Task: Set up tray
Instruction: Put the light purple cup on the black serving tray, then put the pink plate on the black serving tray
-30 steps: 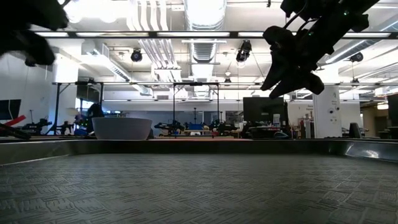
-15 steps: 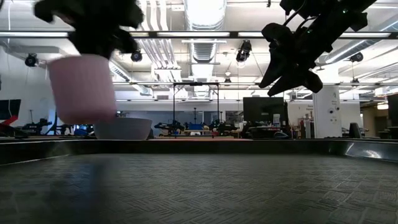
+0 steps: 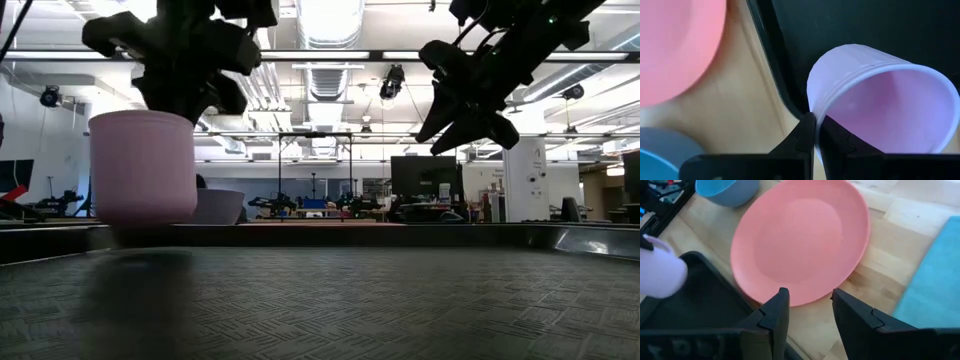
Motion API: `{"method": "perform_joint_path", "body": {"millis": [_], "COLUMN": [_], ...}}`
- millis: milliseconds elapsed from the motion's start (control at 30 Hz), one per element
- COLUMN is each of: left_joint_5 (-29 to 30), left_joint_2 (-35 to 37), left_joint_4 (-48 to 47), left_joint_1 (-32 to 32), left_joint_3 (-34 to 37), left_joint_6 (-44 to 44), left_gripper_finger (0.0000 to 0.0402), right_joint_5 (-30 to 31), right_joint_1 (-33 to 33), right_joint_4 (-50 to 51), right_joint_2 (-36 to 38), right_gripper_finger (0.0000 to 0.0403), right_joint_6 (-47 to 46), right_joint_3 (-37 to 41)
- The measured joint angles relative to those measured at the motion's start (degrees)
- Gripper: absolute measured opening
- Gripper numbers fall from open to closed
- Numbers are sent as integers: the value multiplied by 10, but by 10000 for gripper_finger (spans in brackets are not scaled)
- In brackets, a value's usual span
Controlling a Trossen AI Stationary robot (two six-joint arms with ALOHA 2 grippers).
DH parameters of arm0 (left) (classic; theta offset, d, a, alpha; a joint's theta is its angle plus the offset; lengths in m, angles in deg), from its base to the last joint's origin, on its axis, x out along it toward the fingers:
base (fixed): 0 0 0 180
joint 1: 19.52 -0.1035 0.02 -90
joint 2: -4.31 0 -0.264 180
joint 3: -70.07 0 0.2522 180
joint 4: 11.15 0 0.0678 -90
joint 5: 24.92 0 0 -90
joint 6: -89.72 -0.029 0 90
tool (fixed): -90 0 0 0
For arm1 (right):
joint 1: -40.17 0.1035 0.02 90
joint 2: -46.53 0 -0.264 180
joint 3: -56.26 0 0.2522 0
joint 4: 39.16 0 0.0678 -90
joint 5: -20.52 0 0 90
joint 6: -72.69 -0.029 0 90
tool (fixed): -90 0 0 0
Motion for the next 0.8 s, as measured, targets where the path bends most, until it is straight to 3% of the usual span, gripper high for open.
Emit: {"method": "perform_joint_path", "body": {"millis": [233, 467, 633, 800], "left_joint_5": [-8, -8, -8, -6], "left_joint_2": [-1, 2, 29, 79], "left_joint_4": [58, 66, 30, 20], "left_joint_1": [2, 2, 3, 3], "left_joint_3": [28, 33, 26, 7], "left_joint_6": [26, 42, 53, 91], "left_gripper_finger": [16, 103, 158, 178], "right_joint_5": [-132, -217, -227, -244], "right_joint_1": [-71, -142, -156, -168], "right_joint_4": [-2, -10, -61, -147], "right_joint_2": [-11, -91, -165, -224], "right_gripper_finger": [150, 198, 232, 247], "right_joint_6": [-21, -54, -57, -73], "right_joint_3": [3, 5, -1, -13]}}
